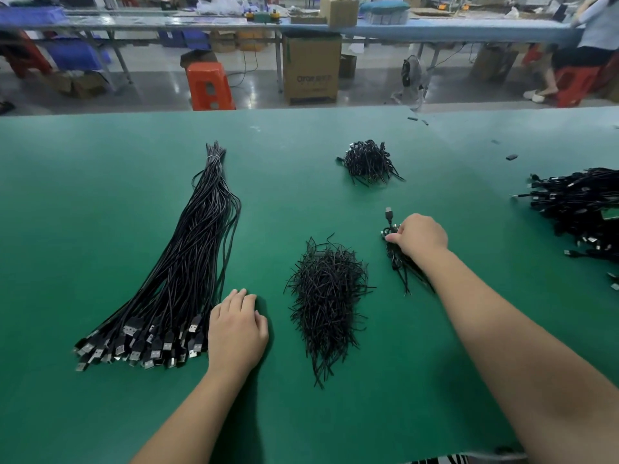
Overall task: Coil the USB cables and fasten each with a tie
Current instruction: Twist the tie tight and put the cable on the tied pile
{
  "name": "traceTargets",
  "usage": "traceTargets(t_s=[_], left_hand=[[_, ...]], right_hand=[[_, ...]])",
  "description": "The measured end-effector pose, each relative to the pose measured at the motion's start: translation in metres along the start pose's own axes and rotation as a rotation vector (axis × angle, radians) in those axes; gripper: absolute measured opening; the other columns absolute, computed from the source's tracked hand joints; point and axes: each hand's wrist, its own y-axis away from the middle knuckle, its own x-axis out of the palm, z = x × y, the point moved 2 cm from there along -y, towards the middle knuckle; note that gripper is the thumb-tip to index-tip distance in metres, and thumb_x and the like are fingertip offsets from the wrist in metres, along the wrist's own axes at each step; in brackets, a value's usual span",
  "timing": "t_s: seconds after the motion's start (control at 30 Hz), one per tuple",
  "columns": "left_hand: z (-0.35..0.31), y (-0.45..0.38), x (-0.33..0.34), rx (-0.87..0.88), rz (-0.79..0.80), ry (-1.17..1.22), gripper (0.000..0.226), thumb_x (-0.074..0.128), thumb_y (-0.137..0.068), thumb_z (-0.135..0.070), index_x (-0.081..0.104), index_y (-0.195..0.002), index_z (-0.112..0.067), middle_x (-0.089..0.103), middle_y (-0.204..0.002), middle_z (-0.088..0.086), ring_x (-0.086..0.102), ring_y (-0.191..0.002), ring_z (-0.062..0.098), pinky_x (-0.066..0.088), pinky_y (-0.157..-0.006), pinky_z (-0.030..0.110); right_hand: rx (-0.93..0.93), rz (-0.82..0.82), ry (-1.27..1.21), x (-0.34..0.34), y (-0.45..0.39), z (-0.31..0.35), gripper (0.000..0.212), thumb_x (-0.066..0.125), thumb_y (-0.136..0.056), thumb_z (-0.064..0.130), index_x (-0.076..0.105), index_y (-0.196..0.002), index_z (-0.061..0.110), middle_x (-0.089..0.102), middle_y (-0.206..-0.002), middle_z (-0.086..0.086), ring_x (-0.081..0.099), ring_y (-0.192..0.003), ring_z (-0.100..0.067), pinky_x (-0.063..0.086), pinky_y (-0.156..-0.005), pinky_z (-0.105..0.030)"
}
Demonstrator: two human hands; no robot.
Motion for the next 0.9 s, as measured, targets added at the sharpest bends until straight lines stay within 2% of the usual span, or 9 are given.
traceTargets(t_s=[0.07, 0.2, 0.3, 0.37, 0.5, 0.6, 0.7, 0.8, 0.9], left_hand=[[0.0, 0.0, -0.001, -0.012, 0.002, 0.004, 0.043, 0.047, -0.083, -0.025, 0.071, -0.115, -0.007, 0.068, -0.125, 0.012, 0.058, -0.126, 0.029, 0.045, -0.103, 0.046], [0.0, -0.001, 0.002, -0.029, 0.024, -0.007, 0.038, 0.052, -0.087, -0.023, 0.069, -0.117, -0.009, 0.066, -0.128, 0.011, 0.056, -0.128, 0.028, 0.043, -0.105, 0.045], [0.002, -0.001, 0.004, -0.041, 0.029, -0.014, 0.034, 0.064, -0.086, -0.019, 0.069, -0.118, -0.01, 0.066, -0.129, 0.01, 0.055, -0.129, 0.027, 0.042, -0.106, 0.045], [0.002, -0.001, 0.005, -0.039, 0.023, -0.019, 0.035, 0.06, -0.086, -0.02, 0.069, -0.118, -0.01, 0.066, -0.128, 0.01, 0.055, -0.128, 0.027, 0.043, -0.105, 0.045], [0.001, -0.002, 0.003, -0.044, 0.014, -0.015, 0.035, 0.059, -0.086, -0.02, 0.069, -0.117, -0.009, 0.066, -0.128, 0.011, 0.056, -0.127, 0.028, 0.044, -0.104, 0.046], [0.001, -0.002, 0.003, -0.046, 0.023, -0.017, 0.034, 0.06, -0.085, -0.019, 0.069, -0.117, -0.01, 0.066, -0.128, 0.011, 0.056, -0.127, 0.028, 0.044, -0.104, 0.046], [0.001, -0.002, 0.003, -0.049, 0.033, -0.015, 0.033, 0.064, -0.084, -0.018, 0.069, -0.116, -0.01, 0.066, -0.127, 0.01, 0.056, -0.127, 0.027, 0.044, -0.104, 0.045], [0.0, -0.002, 0.003, -0.051, 0.029, -0.009, 0.033, 0.069, -0.082, -0.016, 0.07, -0.114, -0.01, 0.067, -0.125, 0.01, 0.057, -0.126, 0.027, 0.044, -0.103, 0.045], [0.0, -0.002, 0.003, -0.045, 0.023, -0.011, 0.033, 0.069, -0.082, -0.017, 0.07, -0.114, -0.01, 0.067, -0.126, 0.01, 0.057, -0.125, 0.027, 0.044, -0.103, 0.044]], right_hand=[[0.035, 0.022, 0.023, 0.006, -0.011, -0.006, 0.04, 0.071, -0.089, 0.048, 0.063, -0.082, 0.009, 0.067, -0.091, -0.009, 0.057, -0.08, -0.028, 0.041, -0.066, -0.029], [0.047, 0.05, 0.103, 0.016, -0.022, -0.008, 0.047, 0.073, -0.089, 0.046, 0.045, -0.07, 0.014, 0.061, -0.082, -0.005, 0.055, -0.079, -0.028, 0.041, -0.066, -0.029], [0.028, 0.076, 0.146, 0.021, -0.027, -0.01, 0.044, 0.074, -0.089, 0.044, 0.047, -0.073, 0.013, 0.06, -0.08, -0.004, 0.056, -0.08, -0.028, 0.042, -0.067, -0.03], [0.028, 0.092, 0.152, 0.024, -0.029, -0.01, 0.043, 0.074, -0.089, 0.044, 0.047, -0.074, 0.013, 0.063, -0.084, -0.004, 0.056, -0.08, -0.028, 0.043, -0.067, -0.03], [0.032, 0.097, 0.154, 0.022, -0.031, -0.009, 0.04, 0.076, -0.088, 0.044, 0.051, -0.081, 0.013, 0.047, -0.069, -0.001, 0.056, -0.079, -0.027, 0.04, -0.064, -0.029], [0.018, 0.077, 0.152, 0.02, -0.031, -0.009, 0.043, 0.076, -0.088, 0.038, 0.045, -0.072, 0.015, 0.046, -0.067, 0.0, 0.055, -0.077, -0.027, 0.037, -0.057, -0.027], [-0.031, 0.019, 0.097, 0.016, -0.027, -0.002, 0.033, 0.071, -0.092, 0.039, 0.051, -0.091, 0.012, 0.052, -0.074, -0.001, 0.055, -0.076, -0.027, 0.031, -0.05, -0.028], [-0.143, -0.035, 0.004, 0.004, -0.017, 0.019, 0.036, 0.062, -0.096, 0.039, 0.055, -0.118, 0.011, 0.065, -0.101, -0.007, 0.06, -0.09, -0.029, 0.04, -0.063, -0.031], [-0.311, -0.066, -0.1, -0.011, 0.007, 0.056, 0.03, 0.055, -0.098, 0.037, 0.064, -0.12, 0.018, 0.07, -0.11, -0.005, 0.064, -0.099, -0.026, 0.044, -0.071, -0.032]])
